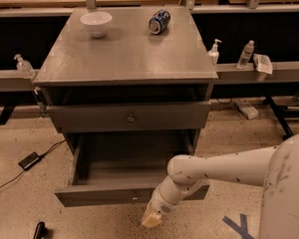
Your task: Close middle drawer
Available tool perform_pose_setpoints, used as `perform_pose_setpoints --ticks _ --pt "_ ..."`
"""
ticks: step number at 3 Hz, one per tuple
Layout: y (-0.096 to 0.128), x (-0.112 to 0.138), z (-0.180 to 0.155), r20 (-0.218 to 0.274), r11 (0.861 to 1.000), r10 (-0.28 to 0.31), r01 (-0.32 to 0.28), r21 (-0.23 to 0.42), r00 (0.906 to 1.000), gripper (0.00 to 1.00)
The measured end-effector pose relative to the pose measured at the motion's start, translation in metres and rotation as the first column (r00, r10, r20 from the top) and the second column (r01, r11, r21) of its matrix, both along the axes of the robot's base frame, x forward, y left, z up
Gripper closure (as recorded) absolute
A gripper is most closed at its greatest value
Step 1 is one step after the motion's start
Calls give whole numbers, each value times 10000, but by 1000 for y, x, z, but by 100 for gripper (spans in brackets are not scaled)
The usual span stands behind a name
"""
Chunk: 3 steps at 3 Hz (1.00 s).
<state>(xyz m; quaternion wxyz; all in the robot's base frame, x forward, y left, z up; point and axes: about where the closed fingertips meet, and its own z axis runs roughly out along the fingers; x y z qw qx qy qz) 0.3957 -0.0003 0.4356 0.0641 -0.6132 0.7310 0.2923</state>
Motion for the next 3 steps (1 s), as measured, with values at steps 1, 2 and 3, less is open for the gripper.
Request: perform_pose_setpoints --ticks 1,2,3 --pt "-1 2 -3 37 9999 -70 70 -93 10000 100" --pt "-1 2 -3 37 9999 -70 70 -93 10000 100" --pt "-19 25 -5 945 9984 -285 330 -467 9951 100"
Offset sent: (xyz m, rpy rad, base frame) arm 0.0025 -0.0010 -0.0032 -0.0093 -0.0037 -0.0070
